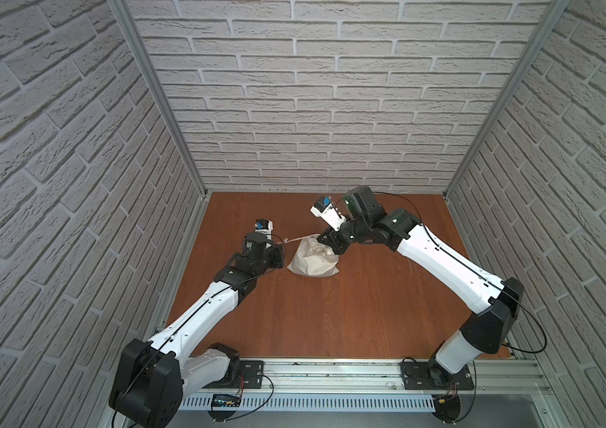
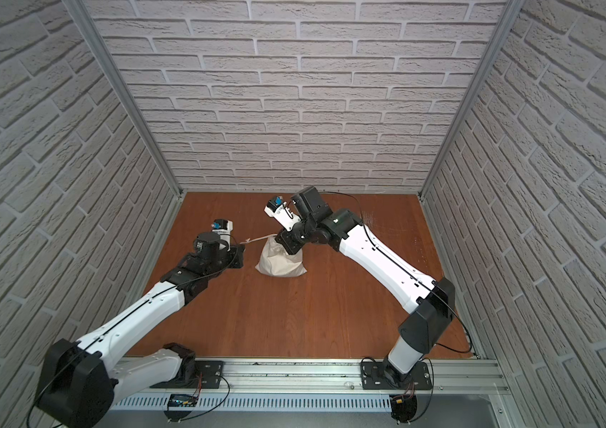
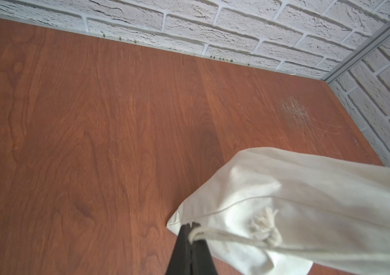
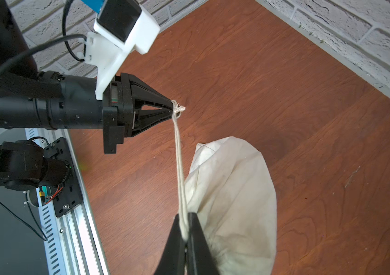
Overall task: Close the soil bag
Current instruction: Frap the soil bag at the center of the board.
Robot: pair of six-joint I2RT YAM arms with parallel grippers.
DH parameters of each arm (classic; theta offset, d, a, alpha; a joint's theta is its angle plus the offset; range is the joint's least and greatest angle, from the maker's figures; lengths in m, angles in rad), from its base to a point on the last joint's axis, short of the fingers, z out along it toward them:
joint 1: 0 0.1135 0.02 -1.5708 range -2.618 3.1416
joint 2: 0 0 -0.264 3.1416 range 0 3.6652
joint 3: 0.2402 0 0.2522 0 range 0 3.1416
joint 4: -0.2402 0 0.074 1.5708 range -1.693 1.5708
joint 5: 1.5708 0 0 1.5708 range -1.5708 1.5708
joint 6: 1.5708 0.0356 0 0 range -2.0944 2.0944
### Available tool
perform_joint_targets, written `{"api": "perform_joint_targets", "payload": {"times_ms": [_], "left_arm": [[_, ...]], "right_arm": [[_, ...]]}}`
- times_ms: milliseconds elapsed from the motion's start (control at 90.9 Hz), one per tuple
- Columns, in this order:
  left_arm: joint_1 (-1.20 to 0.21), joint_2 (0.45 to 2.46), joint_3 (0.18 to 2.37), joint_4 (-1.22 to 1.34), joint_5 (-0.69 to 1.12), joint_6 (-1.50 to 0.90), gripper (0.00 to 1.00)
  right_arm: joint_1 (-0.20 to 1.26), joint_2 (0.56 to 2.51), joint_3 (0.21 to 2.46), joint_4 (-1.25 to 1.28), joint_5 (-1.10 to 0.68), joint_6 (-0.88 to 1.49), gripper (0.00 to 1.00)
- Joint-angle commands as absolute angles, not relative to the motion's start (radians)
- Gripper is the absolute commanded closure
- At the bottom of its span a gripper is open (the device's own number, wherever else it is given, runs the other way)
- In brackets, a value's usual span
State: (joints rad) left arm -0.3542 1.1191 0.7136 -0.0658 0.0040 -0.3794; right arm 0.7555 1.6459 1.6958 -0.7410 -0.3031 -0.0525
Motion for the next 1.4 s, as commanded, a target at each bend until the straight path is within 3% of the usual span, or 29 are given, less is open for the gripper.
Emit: {"api": "perform_joint_targets", "payload": {"times_ms": [0,506,649,836,913,1386], "left_arm": [[-0.358,1.138,0.710,-0.018,0.011,-0.360,1.00],[-0.364,1.435,0.734,0.088,0.144,-0.364,1.00],[-0.378,1.454,0.731,0.101,0.161,-0.346,0.64],[-0.376,1.377,0.682,0.106,0.155,-0.323,0.25],[-0.373,1.329,0.669,0.086,0.151,-0.308,0.03],[-0.344,1.070,0.592,0.030,0.050,-0.387,0.02]], "right_arm": [[0.759,1.652,1.670,-0.730,-0.282,-0.039,0.97],[0.759,1.662,1.600,-0.699,-0.247,-0.028,0.97],[0.759,1.661,1.576,-0.685,-0.244,-0.025,0.97],[0.759,1.659,1.553,-0.675,-0.236,-0.022,0.97],[0.759,1.655,1.546,-0.669,-0.232,-0.022,0.97],[0.758,1.635,1.415,-0.569,-0.274,-0.021,0.97]]}}
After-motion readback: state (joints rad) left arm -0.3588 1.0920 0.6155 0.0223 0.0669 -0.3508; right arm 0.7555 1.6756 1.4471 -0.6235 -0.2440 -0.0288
